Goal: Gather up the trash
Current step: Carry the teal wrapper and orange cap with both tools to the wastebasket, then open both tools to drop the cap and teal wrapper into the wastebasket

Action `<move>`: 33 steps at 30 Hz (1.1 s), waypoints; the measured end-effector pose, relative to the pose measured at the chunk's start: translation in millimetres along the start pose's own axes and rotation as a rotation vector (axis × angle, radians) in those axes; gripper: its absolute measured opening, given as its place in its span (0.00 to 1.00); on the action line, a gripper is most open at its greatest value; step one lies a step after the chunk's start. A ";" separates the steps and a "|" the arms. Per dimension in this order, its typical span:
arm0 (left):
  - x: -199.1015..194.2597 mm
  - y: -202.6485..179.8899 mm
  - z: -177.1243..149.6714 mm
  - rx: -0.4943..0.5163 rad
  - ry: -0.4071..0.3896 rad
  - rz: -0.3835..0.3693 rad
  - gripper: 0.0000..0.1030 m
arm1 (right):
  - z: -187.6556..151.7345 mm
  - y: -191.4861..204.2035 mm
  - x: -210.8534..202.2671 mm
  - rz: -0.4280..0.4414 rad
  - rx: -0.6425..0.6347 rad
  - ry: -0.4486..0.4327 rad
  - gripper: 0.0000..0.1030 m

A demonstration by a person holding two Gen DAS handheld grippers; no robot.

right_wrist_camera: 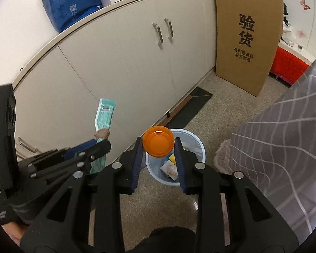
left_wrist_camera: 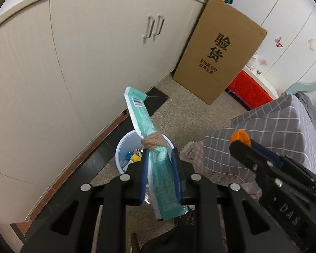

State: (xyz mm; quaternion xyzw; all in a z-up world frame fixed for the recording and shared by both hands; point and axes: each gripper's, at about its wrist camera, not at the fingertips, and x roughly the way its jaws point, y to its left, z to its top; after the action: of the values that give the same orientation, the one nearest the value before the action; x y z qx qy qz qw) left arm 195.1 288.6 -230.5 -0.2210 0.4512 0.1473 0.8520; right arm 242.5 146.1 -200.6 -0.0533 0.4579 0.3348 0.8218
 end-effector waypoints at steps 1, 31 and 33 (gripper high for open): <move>2.9 2.5 1.1 -0.003 0.005 0.004 0.20 | 1.8 -0.9 2.1 0.000 -0.001 -0.006 0.29; 41.1 1.8 2.5 0.011 0.084 0.043 0.21 | -19.0 -24.8 28.2 -0.073 0.093 -0.003 0.68; 41.1 0.8 3.4 0.013 0.085 0.041 0.21 | -18.8 -26.2 24.2 -0.079 0.097 -0.020 0.68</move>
State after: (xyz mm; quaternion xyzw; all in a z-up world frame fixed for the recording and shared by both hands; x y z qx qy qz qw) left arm 219.7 293.1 -263.3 -0.2123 0.4925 0.1520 0.8302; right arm 253.3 130.7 -236.2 -0.0279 0.4630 0.2802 0.8404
